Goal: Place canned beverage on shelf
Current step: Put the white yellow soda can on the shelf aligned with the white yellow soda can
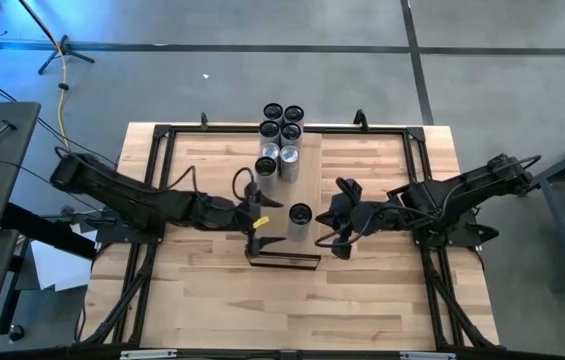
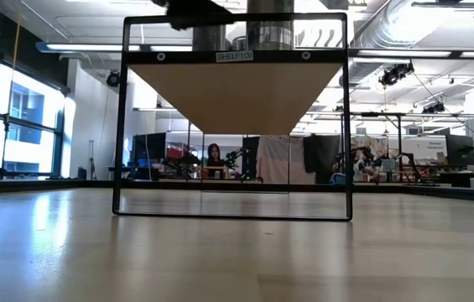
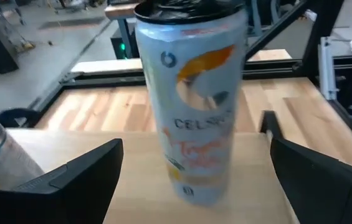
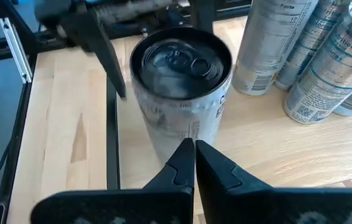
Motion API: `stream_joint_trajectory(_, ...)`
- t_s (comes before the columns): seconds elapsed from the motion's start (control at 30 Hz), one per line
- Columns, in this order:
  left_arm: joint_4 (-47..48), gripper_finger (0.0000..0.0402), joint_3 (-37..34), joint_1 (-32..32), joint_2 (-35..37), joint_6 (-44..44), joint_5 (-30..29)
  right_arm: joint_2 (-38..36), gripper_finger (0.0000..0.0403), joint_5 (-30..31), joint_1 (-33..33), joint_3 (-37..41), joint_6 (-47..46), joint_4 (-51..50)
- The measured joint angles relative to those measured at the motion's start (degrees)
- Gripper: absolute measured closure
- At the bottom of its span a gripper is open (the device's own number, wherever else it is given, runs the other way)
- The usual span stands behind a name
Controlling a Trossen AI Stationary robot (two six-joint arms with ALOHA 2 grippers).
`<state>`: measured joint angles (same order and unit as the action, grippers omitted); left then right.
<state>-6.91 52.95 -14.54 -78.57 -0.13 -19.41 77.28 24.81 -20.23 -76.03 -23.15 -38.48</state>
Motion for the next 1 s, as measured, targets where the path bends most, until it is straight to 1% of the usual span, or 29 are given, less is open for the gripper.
stream_joint_trajectory(0.17,6.60,0.0027,0.00,-2.05,4.53,-6.67,0.11,-0.45,0.0402,-1.91,-0.01,0.00,-0.50,-2.22)
stream_joint_trajectory(0.3,9.56,0.0027,0.00,-3.15,7.15,-14.38,1.64,-1.69,0.0402,-5.47,-0.75,0.00,-2.84,-4.47)
stream_joint_trajectory(0.43,9.74,0.0027,0.00,-3.63,7.93,-20.38,3.35,-1.62,0.0402,-8.65,-2.69,0.00,-3.16,-3.92)
stream_joint_trajectory(0.63,8.77,0.0027,0.00,-3.62,7.92,-23.09,3.44,0.78,0.0402,-8.88,-6.58,0.05,0.09,-3.68)
stream_joint_trajectory(0.73,7.76,0.0027,0.00,-3.59,7.92,-26.45,3.44,2.09,0.0403,-8.99,-7.94,0.04,-2.02,-4.50)
stream_joint_trajectory(0.8,9.04,0.0027,-0.04,-3.59,8.39,-28.13,3.89,2.93,0.0403,-9.44,-8.95,0.47,-3.71,-5.17)
stream_joint_trajectory(0.87,9.66,0.0027,-0.07,-3.59,9.09,-29.06,4.55,2.64,0.0403,-12.68,-9.88,4.33,-6.68,-1.88)
stream_joint_trajectory(0.9,10.74,0.0027,-0.07,-3.59,9.79,-29.55,4.74,2.25,0.0403,-15.15,-10.54,7.48,-8.71,1.67)
stream_joint_trajectory(0.97,12.55,0.0027,-0.08,-3.59,11.18,-30.55,4.85,1.08,0.0403,-19.23,-12.04,14.91,-13.62,10.86)
stream_joint_trajectory(1.0,13.84,0.0027,-0.07,-3.59,12.05,-31.07,5.20,0.39,0.0403,-19.77,-12.83,18.60,-16.48,16.25)
